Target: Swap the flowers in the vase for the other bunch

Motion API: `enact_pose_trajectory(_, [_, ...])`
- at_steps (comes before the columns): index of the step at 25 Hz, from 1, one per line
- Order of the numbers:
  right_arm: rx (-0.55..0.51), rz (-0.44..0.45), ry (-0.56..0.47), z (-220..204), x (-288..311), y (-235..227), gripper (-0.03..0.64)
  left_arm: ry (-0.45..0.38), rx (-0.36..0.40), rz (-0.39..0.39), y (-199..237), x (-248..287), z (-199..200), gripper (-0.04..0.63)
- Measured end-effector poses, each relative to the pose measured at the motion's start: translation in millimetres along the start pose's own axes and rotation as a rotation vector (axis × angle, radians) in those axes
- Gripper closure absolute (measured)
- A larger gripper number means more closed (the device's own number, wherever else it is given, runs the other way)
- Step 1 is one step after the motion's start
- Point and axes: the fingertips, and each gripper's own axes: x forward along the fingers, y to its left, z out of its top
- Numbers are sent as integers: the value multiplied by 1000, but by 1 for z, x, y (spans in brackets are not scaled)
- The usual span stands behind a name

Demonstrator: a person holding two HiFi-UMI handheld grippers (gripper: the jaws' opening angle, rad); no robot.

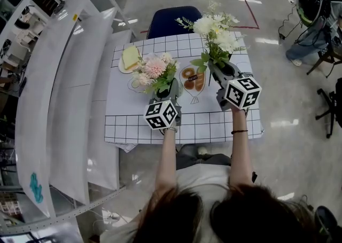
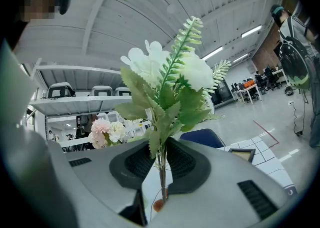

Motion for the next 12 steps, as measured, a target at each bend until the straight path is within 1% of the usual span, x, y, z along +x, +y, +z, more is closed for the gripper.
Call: enact_pose_trajectory(12, [-4,-5,-4,2,-1,2,552,-26,-3,-4,-1,-2,10,503])
